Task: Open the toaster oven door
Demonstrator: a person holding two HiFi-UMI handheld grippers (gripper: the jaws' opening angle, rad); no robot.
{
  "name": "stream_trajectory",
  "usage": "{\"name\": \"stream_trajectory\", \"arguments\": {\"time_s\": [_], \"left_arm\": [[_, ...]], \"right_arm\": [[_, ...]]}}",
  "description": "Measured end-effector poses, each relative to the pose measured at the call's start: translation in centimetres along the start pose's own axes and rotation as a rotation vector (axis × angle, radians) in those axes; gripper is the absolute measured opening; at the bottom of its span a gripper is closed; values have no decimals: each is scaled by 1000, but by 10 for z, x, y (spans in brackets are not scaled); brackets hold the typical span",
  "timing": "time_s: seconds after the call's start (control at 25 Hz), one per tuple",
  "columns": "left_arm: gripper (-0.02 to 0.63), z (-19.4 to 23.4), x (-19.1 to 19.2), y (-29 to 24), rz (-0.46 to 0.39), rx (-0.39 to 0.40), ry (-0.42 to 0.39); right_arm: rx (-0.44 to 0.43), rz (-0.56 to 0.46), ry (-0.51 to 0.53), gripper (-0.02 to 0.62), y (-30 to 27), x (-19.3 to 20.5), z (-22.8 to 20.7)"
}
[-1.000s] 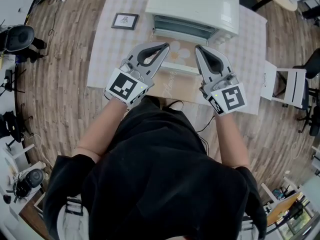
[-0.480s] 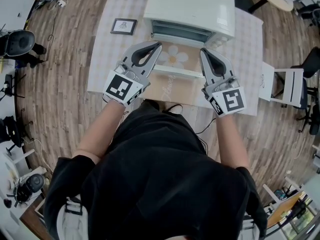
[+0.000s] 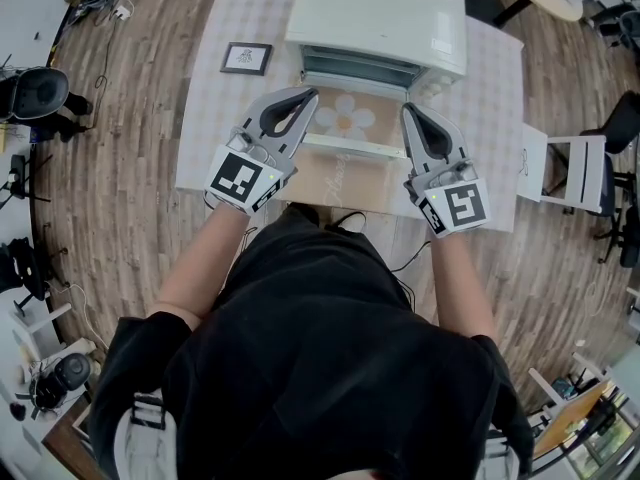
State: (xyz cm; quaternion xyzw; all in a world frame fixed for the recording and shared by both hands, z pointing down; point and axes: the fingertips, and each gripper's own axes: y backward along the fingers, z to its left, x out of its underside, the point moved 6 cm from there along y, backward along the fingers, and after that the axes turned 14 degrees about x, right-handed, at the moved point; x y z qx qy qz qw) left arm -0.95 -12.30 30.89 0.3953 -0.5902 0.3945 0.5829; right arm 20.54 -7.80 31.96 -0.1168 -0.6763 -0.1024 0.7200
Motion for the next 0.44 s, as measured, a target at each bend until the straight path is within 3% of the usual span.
{"name": "stream_trajectory", "arguments": {"time_s": [0.44], "left_arm": [[12, -3, 2, -3, 5, 7, 9]], "right_arm": [[2, 14, 18, 17, 1, 3, 2]]}}
